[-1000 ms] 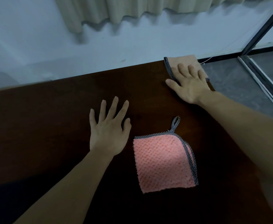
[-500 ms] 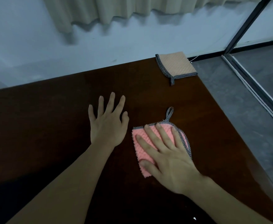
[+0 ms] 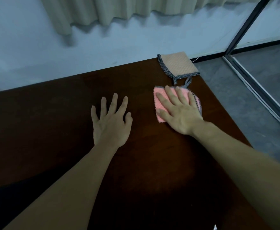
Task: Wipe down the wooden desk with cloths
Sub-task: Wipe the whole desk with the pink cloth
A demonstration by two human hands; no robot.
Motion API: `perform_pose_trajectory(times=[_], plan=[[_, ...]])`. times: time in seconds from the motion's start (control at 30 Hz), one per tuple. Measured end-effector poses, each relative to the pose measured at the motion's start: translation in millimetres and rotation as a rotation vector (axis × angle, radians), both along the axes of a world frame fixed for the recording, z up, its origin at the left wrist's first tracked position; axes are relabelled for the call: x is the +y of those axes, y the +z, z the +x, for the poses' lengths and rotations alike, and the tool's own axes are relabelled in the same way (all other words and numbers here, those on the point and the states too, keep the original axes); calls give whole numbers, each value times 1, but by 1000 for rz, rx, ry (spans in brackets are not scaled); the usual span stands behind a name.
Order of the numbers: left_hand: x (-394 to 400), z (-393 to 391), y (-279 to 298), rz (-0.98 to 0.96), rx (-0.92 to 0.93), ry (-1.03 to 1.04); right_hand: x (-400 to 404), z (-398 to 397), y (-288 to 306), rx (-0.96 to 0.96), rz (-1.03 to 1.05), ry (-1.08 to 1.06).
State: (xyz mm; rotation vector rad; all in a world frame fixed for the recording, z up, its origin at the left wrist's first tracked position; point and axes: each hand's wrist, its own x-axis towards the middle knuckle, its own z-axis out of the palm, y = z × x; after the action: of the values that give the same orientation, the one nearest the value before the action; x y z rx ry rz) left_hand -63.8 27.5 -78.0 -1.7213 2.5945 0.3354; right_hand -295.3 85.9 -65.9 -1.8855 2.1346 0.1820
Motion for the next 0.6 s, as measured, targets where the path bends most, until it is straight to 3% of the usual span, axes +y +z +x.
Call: perform_pose_trajectory(times=[0.23,0.47,0.6], plan=[[-1,-1,1,28,-31,7,68,13,1,-7,29,104],[-1,-1,3,47,-50,17,-3,-44,-6,28,-15,-12],[0,-1,1,38,-51,16,-1,-45,-6,18,4,-11]])
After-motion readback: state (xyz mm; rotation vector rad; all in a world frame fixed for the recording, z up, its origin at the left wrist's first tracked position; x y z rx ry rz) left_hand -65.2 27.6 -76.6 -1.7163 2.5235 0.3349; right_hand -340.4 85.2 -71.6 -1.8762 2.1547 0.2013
